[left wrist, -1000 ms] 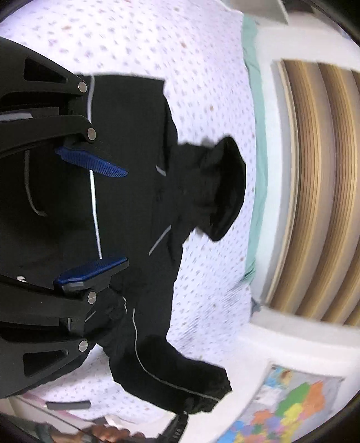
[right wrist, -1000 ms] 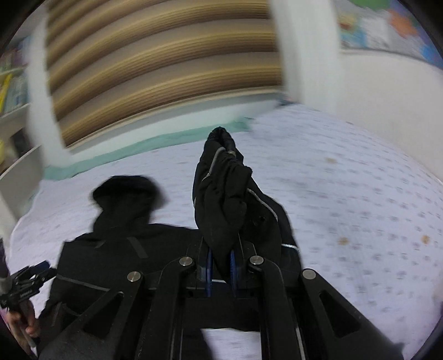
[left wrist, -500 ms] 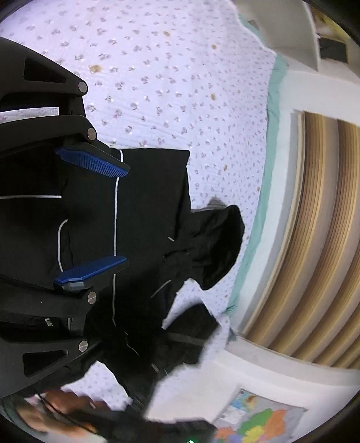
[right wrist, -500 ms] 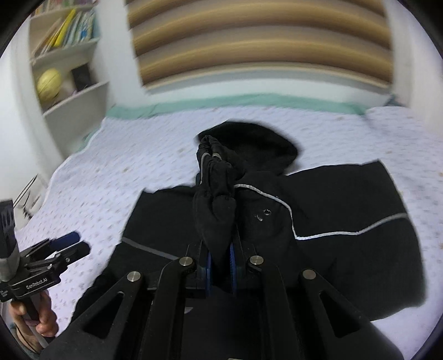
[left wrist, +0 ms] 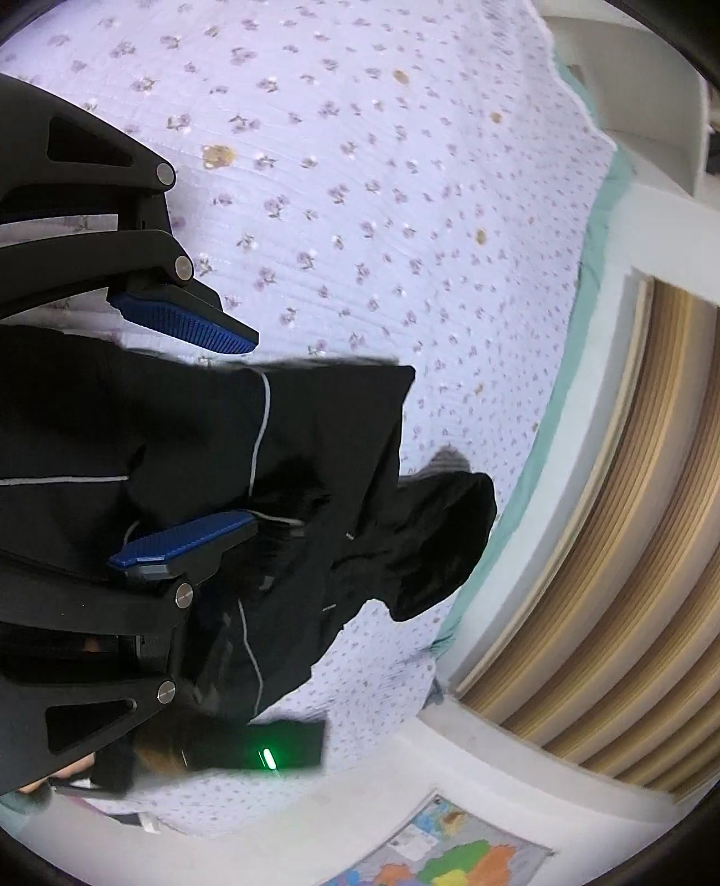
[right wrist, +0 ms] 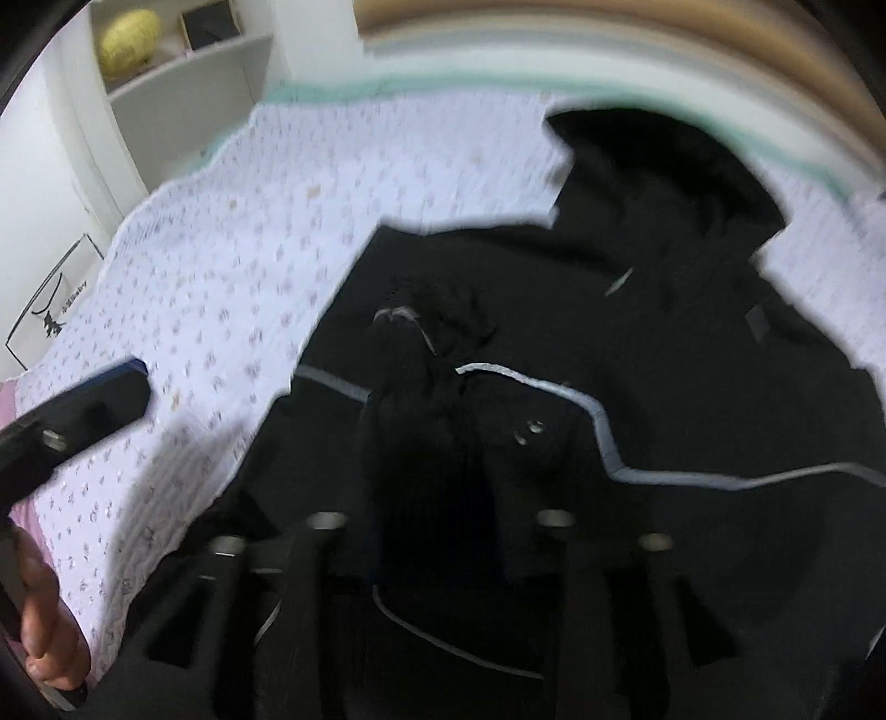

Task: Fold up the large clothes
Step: 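Fold the held sleeve across the jacket body with the right gripper, then grasp the jacket hem with both grippers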

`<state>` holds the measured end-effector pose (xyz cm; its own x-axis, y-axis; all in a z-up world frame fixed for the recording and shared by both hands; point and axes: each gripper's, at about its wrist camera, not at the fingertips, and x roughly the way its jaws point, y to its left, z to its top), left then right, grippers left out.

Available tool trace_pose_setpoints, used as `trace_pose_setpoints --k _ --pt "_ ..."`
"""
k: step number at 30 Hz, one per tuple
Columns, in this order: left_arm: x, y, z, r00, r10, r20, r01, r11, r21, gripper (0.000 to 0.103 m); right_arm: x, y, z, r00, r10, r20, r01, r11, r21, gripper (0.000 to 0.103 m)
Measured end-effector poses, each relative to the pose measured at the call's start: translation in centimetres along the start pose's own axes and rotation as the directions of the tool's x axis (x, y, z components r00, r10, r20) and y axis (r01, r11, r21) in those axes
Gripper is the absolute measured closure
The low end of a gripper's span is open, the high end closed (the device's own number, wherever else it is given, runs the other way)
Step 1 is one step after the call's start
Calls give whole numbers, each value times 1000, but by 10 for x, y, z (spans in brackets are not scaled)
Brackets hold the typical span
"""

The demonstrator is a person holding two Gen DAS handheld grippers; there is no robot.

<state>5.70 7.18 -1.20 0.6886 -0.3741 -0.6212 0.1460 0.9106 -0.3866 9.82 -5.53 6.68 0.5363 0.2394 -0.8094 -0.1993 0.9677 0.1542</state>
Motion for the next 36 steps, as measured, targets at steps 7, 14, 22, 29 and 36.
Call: trace_pose_setpoints --k 7,14,22,29,36 --pt "18 1 11 994 -83 -76 81 997 -17 42 -27 -25 -4 981 191 43 -194 979 65 44" --pt "87 -12 17 957 -113 -267 87 991 -104 42 -108 -109 -26 983 18 185 -47 988 150 42" --pt "133 -58 16 957 -73 -280 68 997 -28 81 -124 -201 -61 981 -127 149 68 935 348 42" --pt "70 -29 59 976 -217 -32 216 975 -52 82 -110 -233 -61 966 -243 83 198 910 365 42" --pt "135 27 22 939 -125 -321 94 989 -111 80 -50 -217 -56 917 -399 14 382 886 262 42"
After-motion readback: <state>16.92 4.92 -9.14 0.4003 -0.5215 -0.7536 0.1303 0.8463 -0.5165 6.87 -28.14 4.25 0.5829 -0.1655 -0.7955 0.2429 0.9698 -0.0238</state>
